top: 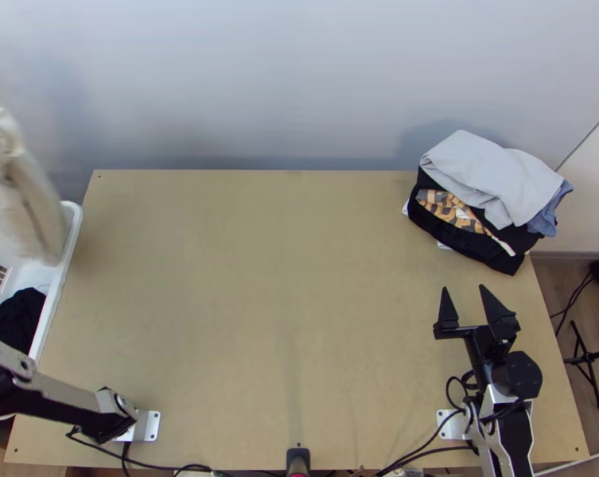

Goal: Fold the t-shirt

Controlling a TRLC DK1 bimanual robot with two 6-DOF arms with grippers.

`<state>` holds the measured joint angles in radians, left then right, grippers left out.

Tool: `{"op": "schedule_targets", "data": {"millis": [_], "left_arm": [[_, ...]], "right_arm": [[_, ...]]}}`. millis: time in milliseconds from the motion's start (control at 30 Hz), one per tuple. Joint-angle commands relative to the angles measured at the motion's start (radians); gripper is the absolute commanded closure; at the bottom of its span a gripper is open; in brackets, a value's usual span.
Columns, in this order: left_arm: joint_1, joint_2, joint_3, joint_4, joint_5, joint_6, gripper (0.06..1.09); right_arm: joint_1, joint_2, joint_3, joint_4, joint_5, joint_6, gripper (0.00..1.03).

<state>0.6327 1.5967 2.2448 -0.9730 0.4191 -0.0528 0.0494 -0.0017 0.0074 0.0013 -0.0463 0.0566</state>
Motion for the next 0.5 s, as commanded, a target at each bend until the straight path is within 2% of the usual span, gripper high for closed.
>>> {"op": "schedule_targets", "data": {"millis": [0, 267, 367, 467], "left_arm": [[-0.271, -0.109, -0.033, -0.099, -0.029, -0.07, 1.05], [-0.674, -0.126, -0.09, -0.227, -0.204, -0.101, 1.05], [-0.872, -0.162, -0.209, -0.224, -0.299, -0.099, 1.05], [-1.042, -0.188, -0.393, -0.168, -0.356, -0.094, 1.05]], "right_arm": [[0.0, 0.0, 0.0, 0.0, 0.0, 0.0, 0.04], [0.0, 0.0, 0.0, 0.0, 0.0, 0.0, 0.04], [0.0, 0.0, 0.0, 0.0, 0.0, 0.002, 0.04], [0.0, 0.0, 0.0, 0.0, 0.0, 0.0, 0.04]]}}
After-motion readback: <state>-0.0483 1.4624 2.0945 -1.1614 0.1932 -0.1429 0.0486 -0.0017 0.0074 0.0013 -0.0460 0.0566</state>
